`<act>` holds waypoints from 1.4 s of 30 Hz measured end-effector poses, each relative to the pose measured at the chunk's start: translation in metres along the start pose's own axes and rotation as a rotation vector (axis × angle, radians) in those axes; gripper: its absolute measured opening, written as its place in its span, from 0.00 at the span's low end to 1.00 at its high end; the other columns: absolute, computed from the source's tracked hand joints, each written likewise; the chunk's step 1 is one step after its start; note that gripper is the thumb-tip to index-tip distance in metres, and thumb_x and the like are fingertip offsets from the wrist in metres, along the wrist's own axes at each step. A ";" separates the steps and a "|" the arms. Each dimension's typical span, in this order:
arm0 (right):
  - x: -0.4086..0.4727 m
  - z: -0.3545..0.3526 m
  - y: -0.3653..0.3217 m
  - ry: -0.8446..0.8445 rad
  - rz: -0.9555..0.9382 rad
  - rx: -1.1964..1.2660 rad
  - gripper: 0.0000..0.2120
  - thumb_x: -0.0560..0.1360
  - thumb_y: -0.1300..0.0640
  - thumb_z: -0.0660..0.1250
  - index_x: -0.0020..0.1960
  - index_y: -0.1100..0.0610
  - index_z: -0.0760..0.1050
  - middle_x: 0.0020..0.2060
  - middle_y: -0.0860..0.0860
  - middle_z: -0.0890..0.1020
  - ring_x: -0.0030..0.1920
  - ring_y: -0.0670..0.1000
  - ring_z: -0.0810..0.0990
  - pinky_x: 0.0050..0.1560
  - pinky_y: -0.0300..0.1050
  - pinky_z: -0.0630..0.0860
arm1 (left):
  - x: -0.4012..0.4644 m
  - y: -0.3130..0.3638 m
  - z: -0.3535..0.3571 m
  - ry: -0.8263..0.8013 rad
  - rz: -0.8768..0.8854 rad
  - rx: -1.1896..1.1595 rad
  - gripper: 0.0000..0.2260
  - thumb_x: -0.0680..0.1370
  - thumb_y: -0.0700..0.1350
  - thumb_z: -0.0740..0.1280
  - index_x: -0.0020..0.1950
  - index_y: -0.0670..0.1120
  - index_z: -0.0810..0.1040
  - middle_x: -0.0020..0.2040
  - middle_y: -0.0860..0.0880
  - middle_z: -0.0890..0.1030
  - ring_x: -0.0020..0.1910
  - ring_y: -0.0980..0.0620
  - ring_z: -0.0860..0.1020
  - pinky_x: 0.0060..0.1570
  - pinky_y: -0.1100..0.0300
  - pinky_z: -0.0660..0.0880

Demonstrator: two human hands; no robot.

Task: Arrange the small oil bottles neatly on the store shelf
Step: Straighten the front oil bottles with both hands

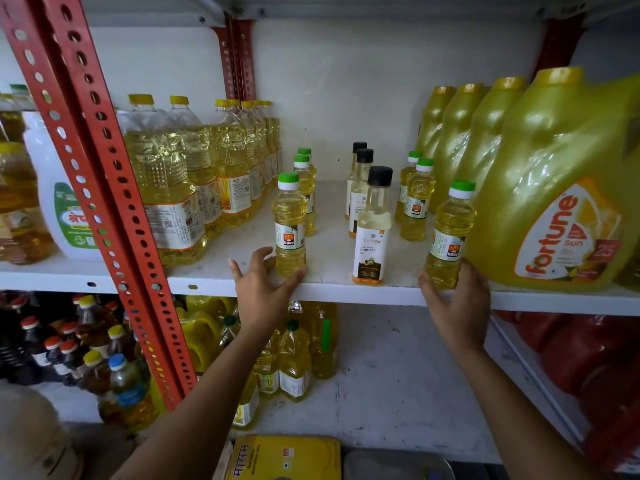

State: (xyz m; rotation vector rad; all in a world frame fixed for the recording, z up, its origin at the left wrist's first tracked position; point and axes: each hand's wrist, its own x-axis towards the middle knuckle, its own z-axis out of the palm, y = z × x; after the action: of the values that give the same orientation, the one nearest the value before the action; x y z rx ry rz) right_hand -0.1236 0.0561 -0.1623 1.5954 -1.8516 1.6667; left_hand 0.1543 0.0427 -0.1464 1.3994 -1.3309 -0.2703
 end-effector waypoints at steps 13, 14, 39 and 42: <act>-0.001 0.000 -0.010 0.002 0.021 -0.074 0.24 0.72 0.53 0.76 0.58 0.70 0.76 0.52 0.66 0.82 0.54 0.64 0.79 0.61 0.66 0.75 | 0.000 -0.001 0.001 -0.003 -0.021 0.005 0.32 0.68 0.62 0.70 0.66 0.48 0.68 0.62 0.45 0.81 0.76 0.41 0.61 0.69 0.59 0.34; -0.001 0.000 -0.009 0.001 0.019 -0.071 0.26 0.72 0.53 0.76 0.60 0.70 0.75 0.54 0.66 0.82 0.55 0.65 0.79 0.62 0.66 0.74 | -0.001 0.000 0.002 -0.002 -0.024 0.007 0.33 0.69 0.62 0.70 0.68 0.49 0.67 0.63 0.45 0.80 0.77 0.41 0.57 0.70 0.58 0.35; -0.001 0.010 0.001 0.017 -0.013 -0.119 0.41 0.75 0.48 0.73 0.77 0.69 0.59 0.70 0.67 0.71 0.70 0.65 0.71 0.74 0.60 0.60 | -0.047 0.064 0.074 -0.120 0.035 -0.079 0.35 0.66 0.58 0.74 0.69 0.52 0.64 0.63 0.48 0.79 0.65 0.49 0.75 0.57 0.48 0.77; -0.002 0.010 0.002 0.020 -0.024 -0.123 0.41 0.75 0.48 0.72 0.76 0.69 0.59 0.70 0.67 0.71 0.69 0.65 0.71 0.74 0.60 0.60 | -0.047 0.064 0.077 -0.083 0.033 -0.075 0.35 0.65 0.58 0.74 0.67 0.53 0.65 0.62 0.49 0.79 0.63 0.50 0.76 0.56 0.50 0.78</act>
State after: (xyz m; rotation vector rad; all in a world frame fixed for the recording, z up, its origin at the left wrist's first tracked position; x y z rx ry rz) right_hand -0.1193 0.0488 -0.1681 1.5401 -1.8787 1.5218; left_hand 0.0448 0.0566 -0.1455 1.3145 -1.3966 -0.3551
